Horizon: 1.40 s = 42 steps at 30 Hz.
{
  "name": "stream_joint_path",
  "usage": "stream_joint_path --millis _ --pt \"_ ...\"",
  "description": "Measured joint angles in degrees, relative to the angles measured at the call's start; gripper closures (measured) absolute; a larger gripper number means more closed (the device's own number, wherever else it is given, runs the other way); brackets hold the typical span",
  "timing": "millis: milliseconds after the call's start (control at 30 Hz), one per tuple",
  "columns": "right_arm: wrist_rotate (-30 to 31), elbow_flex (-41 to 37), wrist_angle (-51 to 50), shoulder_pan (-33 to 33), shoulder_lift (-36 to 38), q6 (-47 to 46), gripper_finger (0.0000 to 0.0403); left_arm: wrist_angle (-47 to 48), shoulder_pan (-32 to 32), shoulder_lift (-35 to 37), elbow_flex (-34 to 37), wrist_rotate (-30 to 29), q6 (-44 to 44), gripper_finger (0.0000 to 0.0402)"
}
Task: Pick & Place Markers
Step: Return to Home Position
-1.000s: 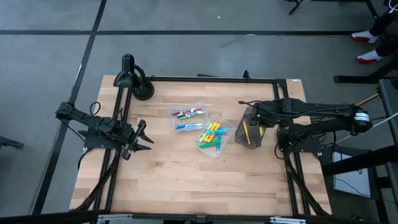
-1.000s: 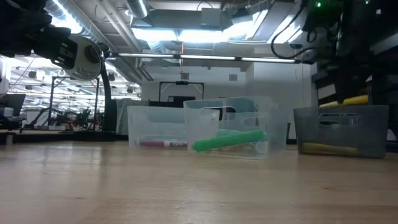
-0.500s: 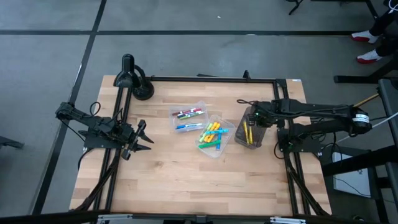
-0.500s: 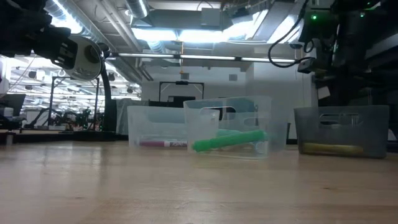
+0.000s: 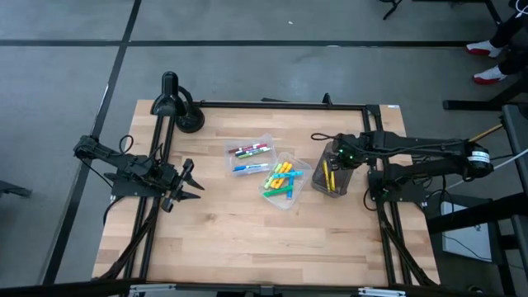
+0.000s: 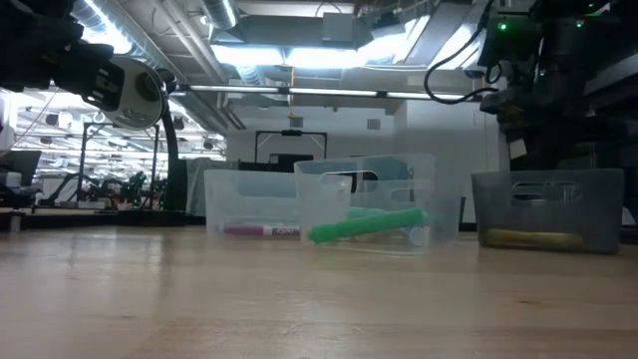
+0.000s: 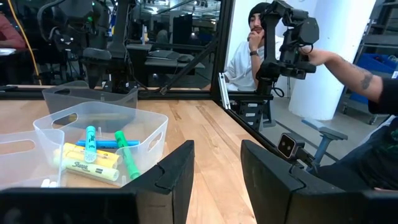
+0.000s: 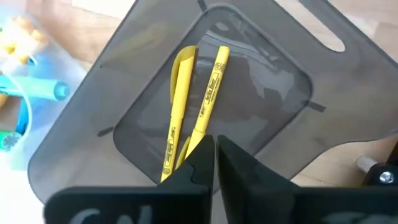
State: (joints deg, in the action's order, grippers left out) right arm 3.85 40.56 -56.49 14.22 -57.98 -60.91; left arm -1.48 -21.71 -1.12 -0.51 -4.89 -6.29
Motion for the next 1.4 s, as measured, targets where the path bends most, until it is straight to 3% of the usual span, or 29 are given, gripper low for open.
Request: stream_joint_path --millis 300,400,467,767,867,1033,1133,1400 --pt "-0.27 -0.02 0.05 -0.37 0.0 0.66 0.0394 0.0 -0.01 0.01 0.0 0.0 0.01 0.0274" --pt "-0.3 -1.32 3.73 -2.0 -0.02 8.42 0.0394 0.0 0.02 -0.01 0.0 0.0 -0.01 0.0274" --pt "-3.61 -2.17 9.65 -3.46 -0.02 17.65 0.0391 0.0 0.02 0.0 0.0 0.0 0.01 0.0274" --pt "-12.95 -9.34 51.71 -13.64 5.56 39.23 0.0384 0.0 -0.01 0.0 0.0 0.0 0.01 0.0274" --pt "-14.63 -14.31 63.17 -16.23 9.39 44.58 0.0384 0.0 0.01 -0.01 0.0 0.0 0.0 0.0274" --pt "-23.91 -23.11 80.35 -19.09 14.85 49.4 0.0384 0.0 0.01 0.0 0.0 0.0 0.0 0.0274" --pt "-28.6 -26.98 86.25 -20.42 17.35 52.22 0.0384 0.02 0.01 -0.01 0.0 0.0 0.01 0.0274" --pt "-28.89 -31.65 86.02 -21.29 23.49 56.0 0.0384 0.0 0.02 -0.01 0.0 0.0 -0.01 0.0274"
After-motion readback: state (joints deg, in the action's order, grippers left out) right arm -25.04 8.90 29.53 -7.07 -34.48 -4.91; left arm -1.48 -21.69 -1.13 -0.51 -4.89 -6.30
